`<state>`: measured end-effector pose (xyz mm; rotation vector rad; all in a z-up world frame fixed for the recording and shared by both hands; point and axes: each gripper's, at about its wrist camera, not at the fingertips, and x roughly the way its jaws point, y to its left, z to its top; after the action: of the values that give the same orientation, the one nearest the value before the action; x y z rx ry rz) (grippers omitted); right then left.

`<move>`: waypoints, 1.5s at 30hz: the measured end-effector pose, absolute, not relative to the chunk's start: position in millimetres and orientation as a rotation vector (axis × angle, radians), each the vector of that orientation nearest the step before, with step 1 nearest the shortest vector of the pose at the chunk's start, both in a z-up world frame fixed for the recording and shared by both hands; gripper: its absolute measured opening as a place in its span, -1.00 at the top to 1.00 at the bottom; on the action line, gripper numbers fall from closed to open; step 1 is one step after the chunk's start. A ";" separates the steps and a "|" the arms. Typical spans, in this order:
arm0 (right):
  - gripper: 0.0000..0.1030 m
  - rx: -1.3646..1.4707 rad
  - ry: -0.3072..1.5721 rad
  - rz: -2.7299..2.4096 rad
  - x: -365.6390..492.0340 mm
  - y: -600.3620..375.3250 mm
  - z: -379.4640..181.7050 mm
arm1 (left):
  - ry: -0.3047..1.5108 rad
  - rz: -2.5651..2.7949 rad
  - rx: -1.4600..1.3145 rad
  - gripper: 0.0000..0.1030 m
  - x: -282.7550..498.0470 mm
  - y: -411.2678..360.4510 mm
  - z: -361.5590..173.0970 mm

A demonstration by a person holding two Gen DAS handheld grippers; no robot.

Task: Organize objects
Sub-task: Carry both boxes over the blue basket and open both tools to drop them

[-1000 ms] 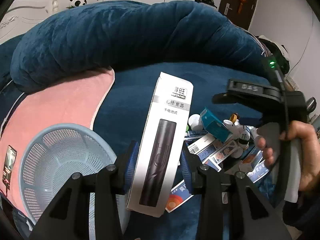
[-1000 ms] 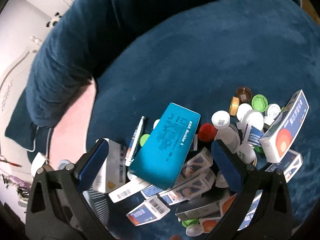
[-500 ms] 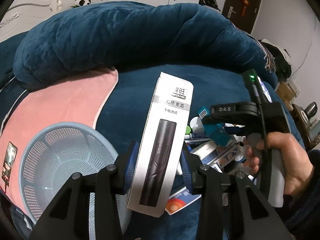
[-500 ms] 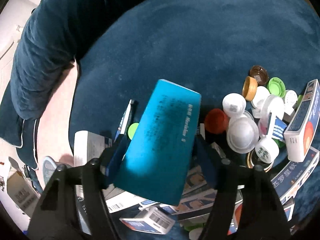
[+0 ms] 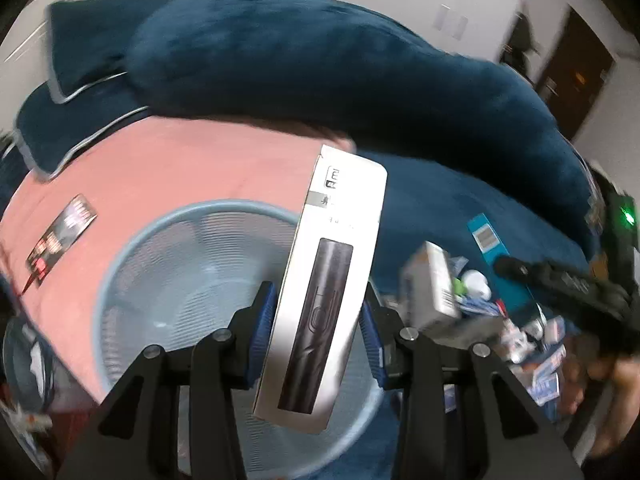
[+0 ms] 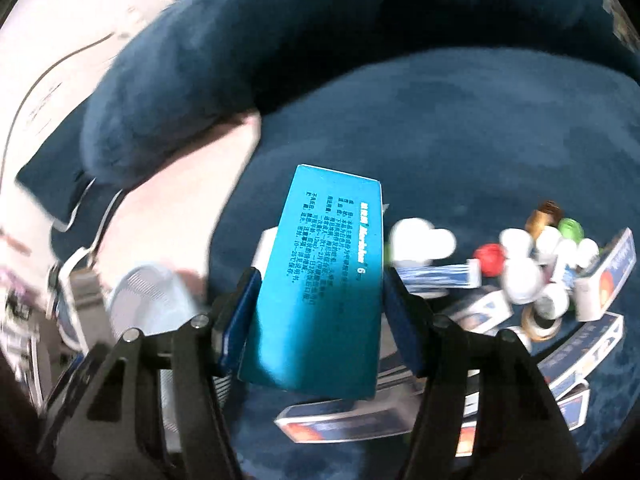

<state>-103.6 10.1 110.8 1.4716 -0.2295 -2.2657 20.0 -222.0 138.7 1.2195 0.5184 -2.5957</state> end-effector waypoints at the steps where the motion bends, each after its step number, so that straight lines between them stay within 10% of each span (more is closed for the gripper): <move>1: -0.20 1.451 -0.210 -2.230 -96.1 -3.2 113.6 | 0.531 -2.571 1.205 0.18 24.2 -229.8 137.6; 9: -0.21 1.314 -0.037 -2.023 -50.7 -92.4 124.4 | 0.606 -2.421 1.171 0.16 48.1 -278.3 120.3; 12: -0.32 1.237 0.038 -1.940 -33.1 -120.7 115.0 | 0.645 -2.346 1.207 -0.73 50.3 -289.2 105.8; 16: -0.86 1.222 0.051 -1.929 -23.1 -113.7 106.4 | 0.694 -2.313 1.209 -1.00 53.8 -293.4 98.2; 45: -1.00 1.015 -0.167 -2.260 -35.7 -29.7 136.6 | 0.604 -2.443 0.984 -0.99 58.0 -258.0 142.2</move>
<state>-35.7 -29.7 136.6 1.0151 -0.1673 -2.2595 58.0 -258.0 142.2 0.9844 0.6038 -2.4429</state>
